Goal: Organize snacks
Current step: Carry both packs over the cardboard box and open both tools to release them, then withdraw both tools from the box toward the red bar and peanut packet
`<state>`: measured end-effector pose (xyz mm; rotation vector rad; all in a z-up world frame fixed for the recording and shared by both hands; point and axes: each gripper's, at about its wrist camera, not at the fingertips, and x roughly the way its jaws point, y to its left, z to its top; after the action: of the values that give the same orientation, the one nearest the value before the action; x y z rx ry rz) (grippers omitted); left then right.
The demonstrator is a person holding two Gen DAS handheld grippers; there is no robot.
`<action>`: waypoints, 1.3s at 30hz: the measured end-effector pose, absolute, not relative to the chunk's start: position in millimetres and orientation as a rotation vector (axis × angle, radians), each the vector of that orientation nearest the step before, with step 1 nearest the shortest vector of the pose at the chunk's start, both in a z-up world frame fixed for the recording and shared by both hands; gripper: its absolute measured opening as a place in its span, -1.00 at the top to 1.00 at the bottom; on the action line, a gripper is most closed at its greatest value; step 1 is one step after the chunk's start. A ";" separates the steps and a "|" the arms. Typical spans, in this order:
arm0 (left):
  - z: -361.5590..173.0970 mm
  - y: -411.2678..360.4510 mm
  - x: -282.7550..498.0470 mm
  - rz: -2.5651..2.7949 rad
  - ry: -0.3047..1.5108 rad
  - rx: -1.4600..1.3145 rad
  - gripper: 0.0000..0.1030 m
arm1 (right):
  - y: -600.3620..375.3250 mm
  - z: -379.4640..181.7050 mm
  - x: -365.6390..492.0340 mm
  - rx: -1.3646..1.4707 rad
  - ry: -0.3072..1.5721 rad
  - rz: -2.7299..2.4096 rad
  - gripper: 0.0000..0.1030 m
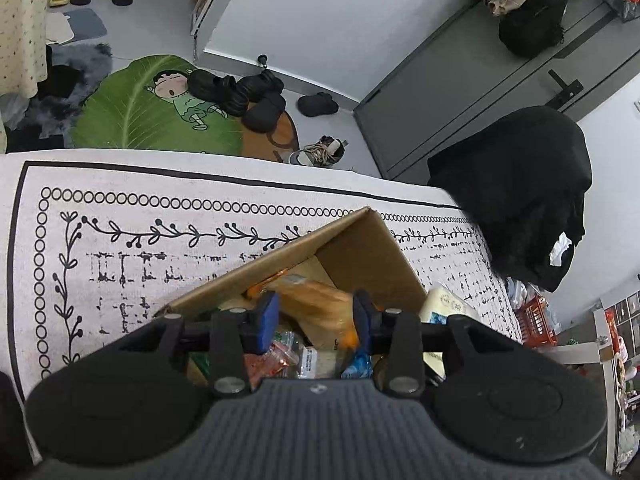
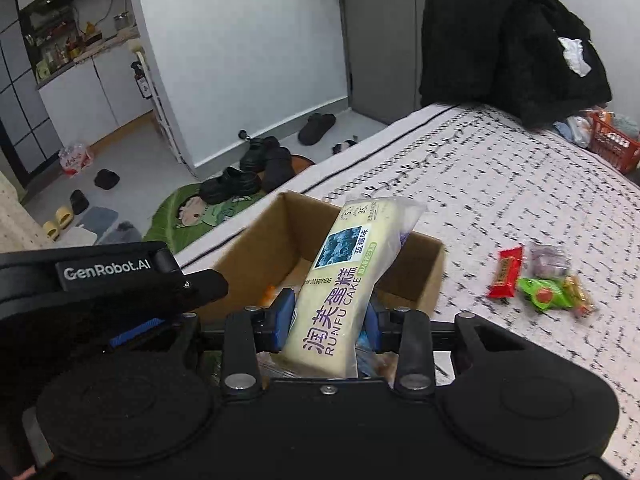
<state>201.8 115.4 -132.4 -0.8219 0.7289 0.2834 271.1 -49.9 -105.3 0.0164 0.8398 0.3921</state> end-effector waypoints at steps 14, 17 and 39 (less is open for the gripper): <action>-123.9 119.8 198.1 0.343 0.725 -0.792 -0.27 | -81.2 -102.3 268.1 0.069 0.842 0.332 -0.08; -122.7 115.1 198.3 0.341 0.730 -0.778 -0.38 | -98.1 -101.4 266.1 0.074 0.838 0.305 -0.17; -103.8 31.9 207.9 0.204 0.738 -0.560 -0.75 | -212.6 -109.6 269.6 0.098 0.785 0.185 -0.67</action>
<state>207.9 31.9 -103.8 -0.5602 0.7383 0.2044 269.6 -212.6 -109.6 0.0979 0.7854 0.1853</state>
